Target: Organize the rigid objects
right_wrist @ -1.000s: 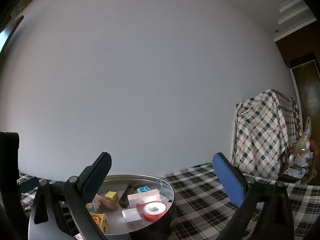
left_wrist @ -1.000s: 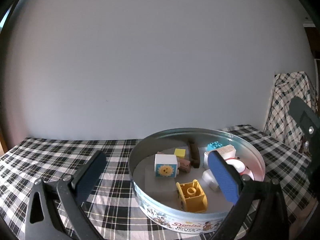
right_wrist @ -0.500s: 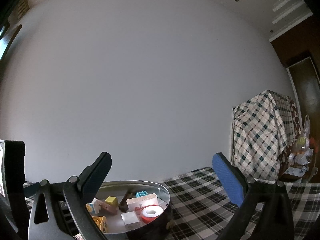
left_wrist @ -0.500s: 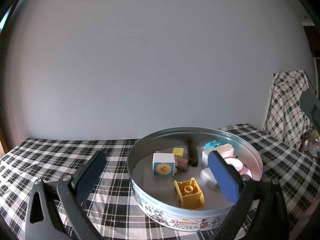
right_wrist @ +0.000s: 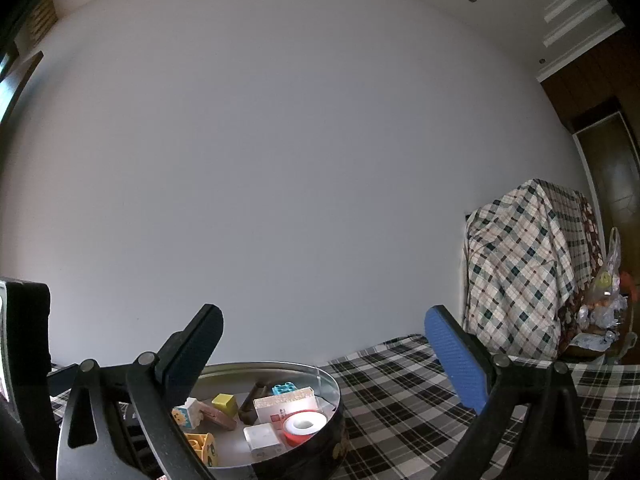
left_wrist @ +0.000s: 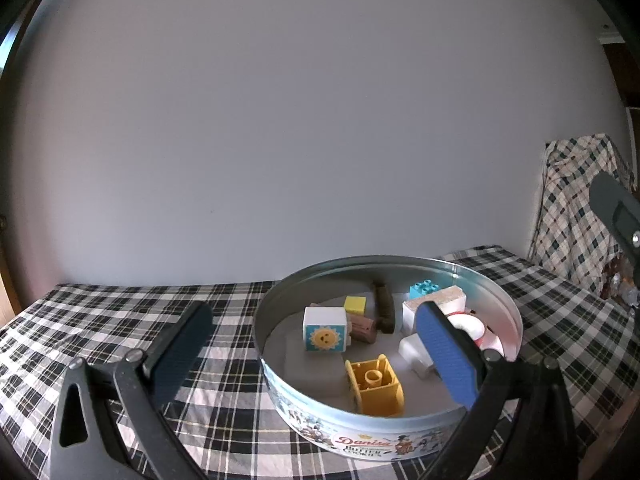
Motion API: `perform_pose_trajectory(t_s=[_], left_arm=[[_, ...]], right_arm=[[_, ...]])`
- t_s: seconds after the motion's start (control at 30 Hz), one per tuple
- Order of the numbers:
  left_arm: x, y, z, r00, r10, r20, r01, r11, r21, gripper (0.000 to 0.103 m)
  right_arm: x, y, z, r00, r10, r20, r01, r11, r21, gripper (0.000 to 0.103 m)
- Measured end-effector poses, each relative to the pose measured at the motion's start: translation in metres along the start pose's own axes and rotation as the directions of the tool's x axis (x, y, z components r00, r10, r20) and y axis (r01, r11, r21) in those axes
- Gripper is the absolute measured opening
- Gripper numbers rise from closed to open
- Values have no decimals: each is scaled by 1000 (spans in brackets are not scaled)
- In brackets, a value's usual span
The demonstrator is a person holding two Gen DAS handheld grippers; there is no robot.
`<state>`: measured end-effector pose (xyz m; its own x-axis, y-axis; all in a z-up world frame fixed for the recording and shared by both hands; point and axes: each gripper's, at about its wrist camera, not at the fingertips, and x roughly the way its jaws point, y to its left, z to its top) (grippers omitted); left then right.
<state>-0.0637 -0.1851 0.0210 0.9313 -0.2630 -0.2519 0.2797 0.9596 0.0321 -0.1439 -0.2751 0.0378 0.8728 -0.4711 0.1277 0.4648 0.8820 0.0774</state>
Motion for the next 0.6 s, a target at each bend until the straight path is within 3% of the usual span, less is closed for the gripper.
perform_pose_trajectory(t_s=[0.47,0.6], left_arm=[[-1,-4,0,999,42,-7,-42,999,3,103],[0,-2,-1,996,93,-11,-93,996,-4,103]], right_arm=[[-2,-4,1,1000,-7,10,7,1000,19,102],[-2,-7,1,1000,-13,9,12,999,35,102]])
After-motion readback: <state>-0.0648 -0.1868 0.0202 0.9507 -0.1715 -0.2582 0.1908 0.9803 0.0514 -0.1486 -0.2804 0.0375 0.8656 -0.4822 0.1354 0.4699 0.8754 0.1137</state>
